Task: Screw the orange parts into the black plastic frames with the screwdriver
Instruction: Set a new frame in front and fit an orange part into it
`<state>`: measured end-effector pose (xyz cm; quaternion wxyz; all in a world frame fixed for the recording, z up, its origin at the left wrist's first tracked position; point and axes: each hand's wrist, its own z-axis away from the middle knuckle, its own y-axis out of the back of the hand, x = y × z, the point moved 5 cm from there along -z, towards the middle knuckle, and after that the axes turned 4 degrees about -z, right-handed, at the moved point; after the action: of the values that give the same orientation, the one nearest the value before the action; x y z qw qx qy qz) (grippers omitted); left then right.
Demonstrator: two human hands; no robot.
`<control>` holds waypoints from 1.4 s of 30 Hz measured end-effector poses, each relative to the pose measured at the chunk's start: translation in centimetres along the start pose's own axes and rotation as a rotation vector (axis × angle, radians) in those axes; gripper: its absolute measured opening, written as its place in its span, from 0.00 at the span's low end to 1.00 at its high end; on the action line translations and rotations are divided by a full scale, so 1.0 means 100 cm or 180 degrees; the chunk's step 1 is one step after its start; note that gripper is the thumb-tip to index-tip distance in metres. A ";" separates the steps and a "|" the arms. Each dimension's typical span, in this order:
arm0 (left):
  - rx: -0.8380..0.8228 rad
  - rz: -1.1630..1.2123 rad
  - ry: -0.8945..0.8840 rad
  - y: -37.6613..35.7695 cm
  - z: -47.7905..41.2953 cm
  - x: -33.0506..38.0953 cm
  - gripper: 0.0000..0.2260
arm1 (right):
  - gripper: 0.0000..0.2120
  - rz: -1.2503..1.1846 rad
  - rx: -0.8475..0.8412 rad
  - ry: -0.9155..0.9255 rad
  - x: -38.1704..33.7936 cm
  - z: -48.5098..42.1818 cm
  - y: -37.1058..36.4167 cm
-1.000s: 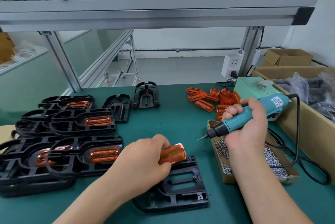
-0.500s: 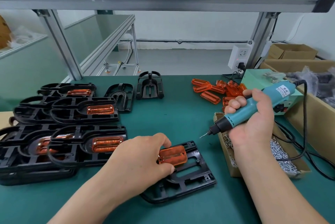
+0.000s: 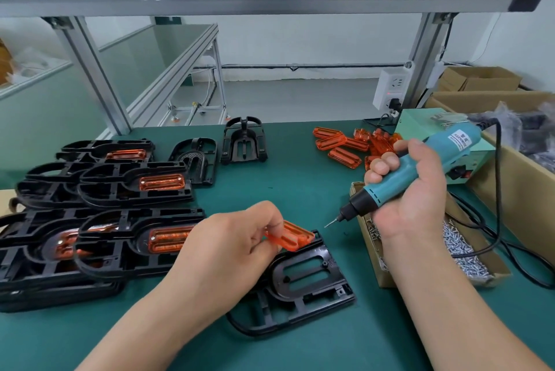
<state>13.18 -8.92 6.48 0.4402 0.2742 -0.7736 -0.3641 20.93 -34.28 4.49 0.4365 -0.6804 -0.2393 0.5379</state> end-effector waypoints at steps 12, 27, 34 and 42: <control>-0.0261 0.1381 -0.0247 0.001 0.003 0.005 0.08 | 0.11 0.0454 -0.0964 -0.0617 0.015 0.027 -0.036; -0.0819 0.1142 0.0139 -0.017 -0.001 -0.015 0.11 | 0.09 0.1014 -0.1309 -0.1011 0.026 0.033 -0.039; -0.0691 0.0414 0.0240 -0.016 0.001 -0.013 0.05 | 0.08 0.0855 -0.1037 -0.0847 0.022 0.025 -0.033; -0.0457 -0.0341 0.0258 -0.025 -0.007 0.010 0.05 | 0.08 0.0775 -0.0962 -0.0717 0.020 0.019 -0.028</control>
<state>13.60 -11.31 5.19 0.4696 0.2974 -0.7113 -0.4302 20.16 -30.60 5.73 0.2320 -0.6976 -0.2805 0.6172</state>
